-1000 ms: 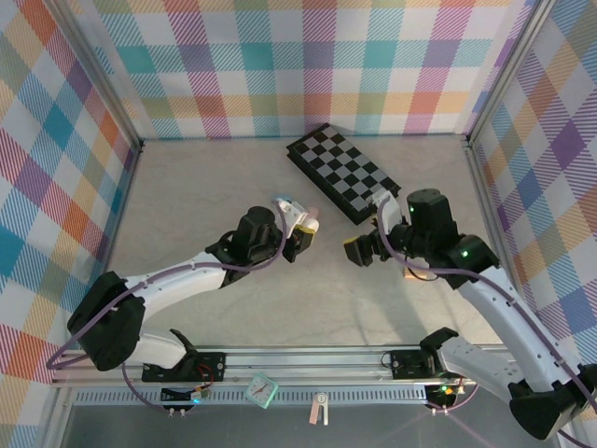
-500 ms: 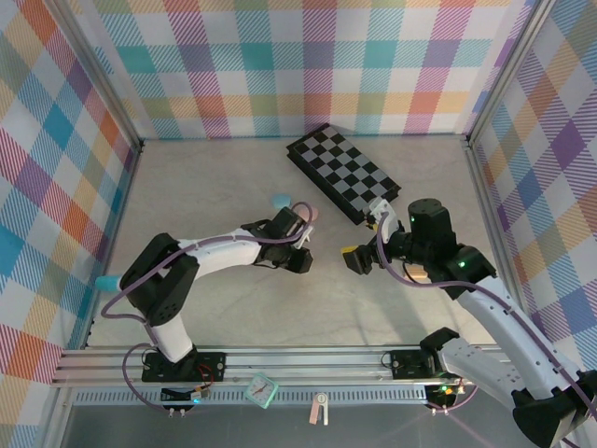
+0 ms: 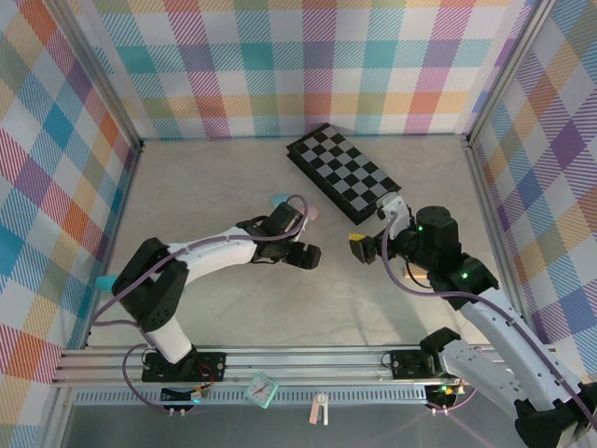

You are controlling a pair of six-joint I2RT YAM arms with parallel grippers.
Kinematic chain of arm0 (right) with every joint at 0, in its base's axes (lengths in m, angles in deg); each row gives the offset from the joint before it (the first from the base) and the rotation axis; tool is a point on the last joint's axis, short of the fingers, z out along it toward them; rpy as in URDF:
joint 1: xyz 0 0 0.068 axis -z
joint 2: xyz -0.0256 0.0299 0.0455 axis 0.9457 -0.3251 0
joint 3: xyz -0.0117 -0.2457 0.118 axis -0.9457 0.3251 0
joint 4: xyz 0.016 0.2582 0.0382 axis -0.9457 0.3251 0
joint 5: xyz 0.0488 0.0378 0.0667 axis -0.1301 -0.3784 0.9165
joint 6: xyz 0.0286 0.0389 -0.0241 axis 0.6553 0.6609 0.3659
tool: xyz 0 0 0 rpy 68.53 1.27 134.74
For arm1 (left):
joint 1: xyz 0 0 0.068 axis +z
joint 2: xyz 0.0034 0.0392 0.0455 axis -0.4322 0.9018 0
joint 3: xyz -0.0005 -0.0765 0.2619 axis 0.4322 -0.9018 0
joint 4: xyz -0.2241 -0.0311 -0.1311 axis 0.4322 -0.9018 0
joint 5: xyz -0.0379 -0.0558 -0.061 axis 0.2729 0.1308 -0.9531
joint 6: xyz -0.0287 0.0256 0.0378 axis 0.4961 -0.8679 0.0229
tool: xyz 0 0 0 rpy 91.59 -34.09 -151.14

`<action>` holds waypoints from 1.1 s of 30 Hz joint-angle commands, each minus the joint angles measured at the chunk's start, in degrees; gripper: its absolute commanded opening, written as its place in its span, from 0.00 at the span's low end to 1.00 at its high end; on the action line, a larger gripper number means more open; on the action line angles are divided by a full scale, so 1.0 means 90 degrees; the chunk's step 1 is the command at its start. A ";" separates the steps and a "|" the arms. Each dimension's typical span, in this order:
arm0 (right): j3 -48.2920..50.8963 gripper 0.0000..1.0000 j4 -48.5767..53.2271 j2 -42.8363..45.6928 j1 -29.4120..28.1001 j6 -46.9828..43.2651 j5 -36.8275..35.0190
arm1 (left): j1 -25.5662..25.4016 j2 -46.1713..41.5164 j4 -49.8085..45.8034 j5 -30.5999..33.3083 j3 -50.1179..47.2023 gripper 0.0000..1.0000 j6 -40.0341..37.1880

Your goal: Insert the wireless bluetooth earbuds into the charging case

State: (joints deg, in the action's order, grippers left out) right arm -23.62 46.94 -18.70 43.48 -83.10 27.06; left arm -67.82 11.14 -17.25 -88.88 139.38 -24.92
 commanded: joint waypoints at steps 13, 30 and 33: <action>0.2030 0.99 -0.5006 -0.2496 0.1913 0.0574 -0.1783 | 0.1742 -0.2590 0.4135 0.2973 -0.2871 1.00 -0.2162; 0.2507 0.99 -0.7453 -0.4685 0.3281 0.0849 -0.0054 | 0.3956 -0.0465 0.7617 0.1466 -0.4183 1.00 -0.1851; 0.2569 0.99 -0.7607 -0.4715 0.3274 0.0856 -0.0060 | 0.4156 -0.0390 0.7247 0.1198 -0.3961 1.00 -0.1673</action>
State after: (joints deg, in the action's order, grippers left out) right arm -1.56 -15.72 -60.71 73.05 -75.87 24.57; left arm -31.87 7.88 47.84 -72.99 101.02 -42.10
